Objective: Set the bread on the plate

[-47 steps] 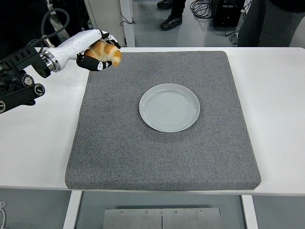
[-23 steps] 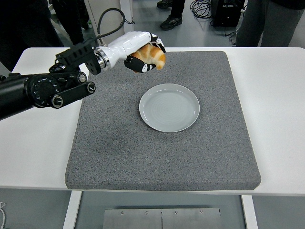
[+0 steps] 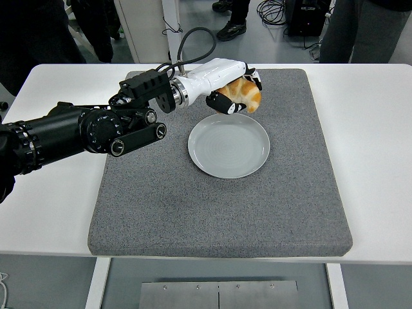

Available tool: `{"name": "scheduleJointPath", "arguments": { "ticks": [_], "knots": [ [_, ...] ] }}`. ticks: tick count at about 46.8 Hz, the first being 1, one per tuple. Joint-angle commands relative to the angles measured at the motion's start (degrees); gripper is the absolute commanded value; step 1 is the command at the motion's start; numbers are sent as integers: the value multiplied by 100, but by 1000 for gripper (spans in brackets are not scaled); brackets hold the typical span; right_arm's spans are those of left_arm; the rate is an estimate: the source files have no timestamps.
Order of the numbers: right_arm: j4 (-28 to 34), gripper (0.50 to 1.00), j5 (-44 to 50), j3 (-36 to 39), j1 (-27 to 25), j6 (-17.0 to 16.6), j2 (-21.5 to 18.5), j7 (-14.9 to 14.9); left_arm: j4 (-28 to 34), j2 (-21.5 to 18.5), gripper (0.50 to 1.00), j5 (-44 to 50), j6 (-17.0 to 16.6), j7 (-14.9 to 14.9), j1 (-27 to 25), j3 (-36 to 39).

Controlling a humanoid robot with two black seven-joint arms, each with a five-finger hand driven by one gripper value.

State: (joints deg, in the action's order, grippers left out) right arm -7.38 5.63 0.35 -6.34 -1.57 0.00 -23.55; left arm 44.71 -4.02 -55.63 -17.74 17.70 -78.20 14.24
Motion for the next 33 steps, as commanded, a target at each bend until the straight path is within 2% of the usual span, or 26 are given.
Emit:
{"name": "scheduleJointPath", "arguments": {
  "ticks": [1,19,26,33],
  "knots": [
    [0,1000,0,0,2,-1,0,0,2,24,500,0,-19,14,41,61],
    [0,1000,0,0,-7,-1,0,8,-7,94,500,-97,-36,14,331,131],
    [0,1000,0,0,-7,-1,0,8,-68,94,500,-238,-247,23,507,334],
    [0,1000,0,0,-7,-1,0,0,-86,94,500,-238,-291,31,674,343]
  ]
}}
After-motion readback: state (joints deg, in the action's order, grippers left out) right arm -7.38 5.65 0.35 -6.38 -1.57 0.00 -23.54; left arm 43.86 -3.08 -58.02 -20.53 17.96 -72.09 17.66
